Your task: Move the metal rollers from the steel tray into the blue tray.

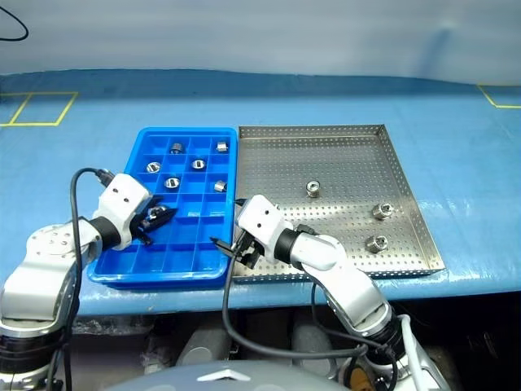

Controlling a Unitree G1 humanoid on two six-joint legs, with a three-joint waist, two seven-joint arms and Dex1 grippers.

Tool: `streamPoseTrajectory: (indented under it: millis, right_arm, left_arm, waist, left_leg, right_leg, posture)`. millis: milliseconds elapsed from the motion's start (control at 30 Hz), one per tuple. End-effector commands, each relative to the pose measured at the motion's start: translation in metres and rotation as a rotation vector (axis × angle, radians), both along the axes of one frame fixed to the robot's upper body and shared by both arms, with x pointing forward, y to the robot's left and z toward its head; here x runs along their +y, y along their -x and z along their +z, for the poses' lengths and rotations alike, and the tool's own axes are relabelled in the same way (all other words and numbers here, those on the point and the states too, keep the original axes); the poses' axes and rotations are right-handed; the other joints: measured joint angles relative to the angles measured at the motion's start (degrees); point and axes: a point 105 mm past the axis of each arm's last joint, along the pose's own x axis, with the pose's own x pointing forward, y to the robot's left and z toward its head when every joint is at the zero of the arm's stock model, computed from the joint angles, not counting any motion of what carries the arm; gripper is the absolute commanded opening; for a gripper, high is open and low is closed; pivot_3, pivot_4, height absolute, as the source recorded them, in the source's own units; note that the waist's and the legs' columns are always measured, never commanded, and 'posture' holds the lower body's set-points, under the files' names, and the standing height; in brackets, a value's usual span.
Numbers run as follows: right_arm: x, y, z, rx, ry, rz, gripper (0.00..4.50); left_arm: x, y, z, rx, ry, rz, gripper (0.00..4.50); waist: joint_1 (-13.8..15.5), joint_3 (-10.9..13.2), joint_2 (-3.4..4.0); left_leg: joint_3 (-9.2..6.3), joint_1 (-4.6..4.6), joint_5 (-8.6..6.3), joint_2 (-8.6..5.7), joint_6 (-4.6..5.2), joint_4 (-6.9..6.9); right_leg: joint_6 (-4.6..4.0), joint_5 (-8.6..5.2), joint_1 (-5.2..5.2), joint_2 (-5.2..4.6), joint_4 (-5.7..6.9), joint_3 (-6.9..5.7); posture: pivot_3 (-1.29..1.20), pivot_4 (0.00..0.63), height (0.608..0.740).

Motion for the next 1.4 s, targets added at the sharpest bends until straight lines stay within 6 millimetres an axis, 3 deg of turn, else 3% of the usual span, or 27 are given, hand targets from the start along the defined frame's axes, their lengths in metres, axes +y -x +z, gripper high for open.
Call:
streamPoseTrajectory:
  millis: [33, 400, 600, 700, 867, 1000, 1200, 1400]
  right_arm:
    - [0.001, 0.002, 0.007, -0.028, -0.029, 0.005, 4.5]
    - [-0.007, 0.001, 0.004, -0.018, -0.03, -0.055, 4.5]
    - [-0.01, 0.002, 0.004, -0.022, -0.032, -0.078, 4.5]
    - [-0.014, 0.002, 0.009, -0.038, -0.034, -0.095, 4.5]
    - [-0.032, 0.001, 0.015, -0.064, -0.018, -0.163, 4.5]
    - [-0.055, 0.006, 0.016, -0.057, 0.001, -0.251, 4.5]
    - [-0.086, 0.019, 0.011, -0.036, 0.041, -0.388, 4.5]
    - [-0.106, 0.028, 0.004, -0.007, 0.054, -0.527, 4.5]
  left_arm:
    - [-0.003, 0.001, -0.002, -0.016, -0.018, 0.008, 1.57]
    - [0.005, 0.006, -0.024, 0.105, 0.003, 0.07, 1.57]
    - [0.004, 0.003, -0.019, 0.108, 0.011, 0.063, 3.52]
    - [-0.016, -0.01, 0.009, 0.008, 0.093, -0.021, 4.48]
    - [-0.062, -0.03, 0.059, -0.136, 0.172, -0.283, 4.48]
    - [-0.105, -0.043, 0.081, -0.16, 0.186, -0.514, 4.48]
    - [-0.155, -0.052, 0.072, -0.088, 0.096, -0.793, 4.48]
    - [-0.186, -0.053, 0.033, 0.019, -0.006, -0.983, 4.48]
  waist:
    - [0.06, 0.0, 0.0]
    - [0.2, -0.01, 0.01]
    - [-0.7, -0.02, 0.02]
    - [-0.69, -0.01, 0.01]
    - [-0.63, 0.0, -0.03]
    - [-1.09, 0.0, -0.03]
    - [-3.16, 0.0, -0.01]
    - [-5.8, 0.0, 0.0]
  left_leg:
    - [0.0, 0.0, 0.0, 0.0, 0.0, -0.01]
    - [-0.05, 0.02, 0.03, 0.0, -0.05, -0.02]
    - [-0.04, 0.03, 0.03, 0.01, -0.05, -0.05]
    - [-0.05, 0.0, 0.03, 0.02, -0.06, -0.06]
    - [-0.14, -0.05, 0.05, -0.04, -0.09, 0.0]
    - [-0.08, -0.02, 0.04, -0.07, -0.06, -0.02]
    - [0.02, -0.05, 0.0, -0.06, 0.0, -0.05]
    - [0.22, -0.03, -0.03, 0.01, 0.05, -0.03]
  right_leg:
    - [0.0, 0.0, 0.0, 0.0, 0.0, 0.0]
    - [-0.08, -0.05, 0.03, -0.03, 0.0, -0.08]
    - [-0.1, -0.06, 0.01, -0.02, 0.0, -0.08]
    - [-0.11, -0.06, -0.02, -0.02, 0.0, -0.1]
    - [-0.11, -0.06, 0.04, -0.07, -0.04, -0.2]
    - [-0.09, -0.05, 0.08, -0.08, -0.08, -0.17]
    - [0.04, 0.02, 0.04, -0.04, -0.06, -0.12]
    - [0.06, 0.0, -0.02, 0.05, -0.05, 0.08]
  posture:
    - [0.14, 0.15, 0.74]
    - [0.09, 0.15, 0.74]
    - [0.07, 0.15, 0.74]
    - [0.05, 0.15, 0.74]
    - [0.0, 0.15, 0.74]
    - [-0.05, 0.15, 0.74]
    - [-0.12, 0.15, 0.74]
    - [-0.22, 0.15, 0.74]
